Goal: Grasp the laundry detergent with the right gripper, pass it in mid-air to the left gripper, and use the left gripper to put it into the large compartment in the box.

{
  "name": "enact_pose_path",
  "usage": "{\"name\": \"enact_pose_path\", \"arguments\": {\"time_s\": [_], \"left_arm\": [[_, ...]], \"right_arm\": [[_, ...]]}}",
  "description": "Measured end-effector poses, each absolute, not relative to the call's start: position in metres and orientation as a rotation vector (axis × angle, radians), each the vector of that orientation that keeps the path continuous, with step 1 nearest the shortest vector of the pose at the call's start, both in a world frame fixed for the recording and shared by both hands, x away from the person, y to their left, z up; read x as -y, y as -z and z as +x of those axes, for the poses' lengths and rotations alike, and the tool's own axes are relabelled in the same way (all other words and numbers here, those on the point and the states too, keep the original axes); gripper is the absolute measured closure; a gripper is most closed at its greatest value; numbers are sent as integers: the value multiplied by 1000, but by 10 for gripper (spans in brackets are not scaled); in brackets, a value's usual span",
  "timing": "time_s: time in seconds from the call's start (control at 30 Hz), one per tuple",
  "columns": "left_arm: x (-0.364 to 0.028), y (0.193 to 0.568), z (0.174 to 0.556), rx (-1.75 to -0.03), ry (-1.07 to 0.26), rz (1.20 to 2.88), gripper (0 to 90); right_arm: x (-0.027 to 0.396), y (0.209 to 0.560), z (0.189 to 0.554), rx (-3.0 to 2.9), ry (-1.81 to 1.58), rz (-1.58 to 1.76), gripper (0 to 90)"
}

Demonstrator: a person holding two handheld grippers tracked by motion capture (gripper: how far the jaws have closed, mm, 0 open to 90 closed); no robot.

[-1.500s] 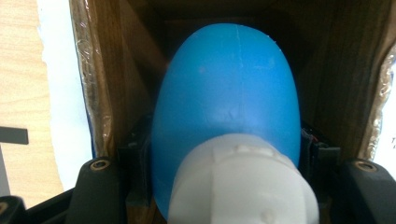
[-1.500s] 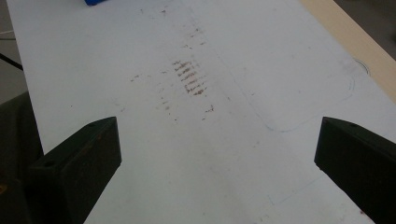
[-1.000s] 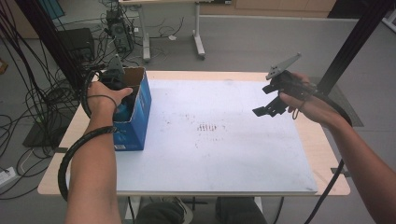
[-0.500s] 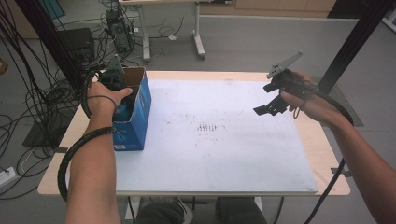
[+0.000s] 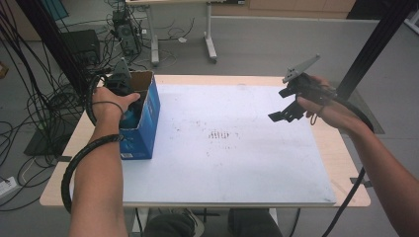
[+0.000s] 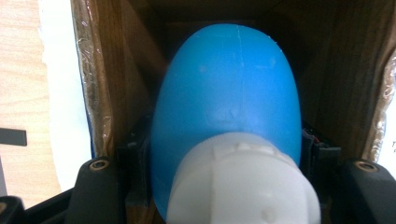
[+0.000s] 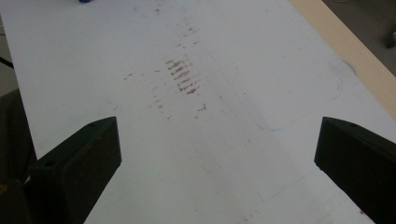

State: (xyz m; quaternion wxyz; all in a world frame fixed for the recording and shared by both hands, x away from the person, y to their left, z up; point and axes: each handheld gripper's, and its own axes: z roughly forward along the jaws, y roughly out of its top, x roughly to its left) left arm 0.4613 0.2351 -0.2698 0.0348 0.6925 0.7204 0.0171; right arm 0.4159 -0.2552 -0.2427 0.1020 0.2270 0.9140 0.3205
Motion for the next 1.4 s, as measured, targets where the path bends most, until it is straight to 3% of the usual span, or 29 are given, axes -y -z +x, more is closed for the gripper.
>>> {"name": "enact_pose_path", "arguments": {"time_s": [1.4], "left_arm": [[-236,270,460,-2205,-66,2121,365]], "right_arm": [[258,239,415,-2697,-932,664,6]]}}
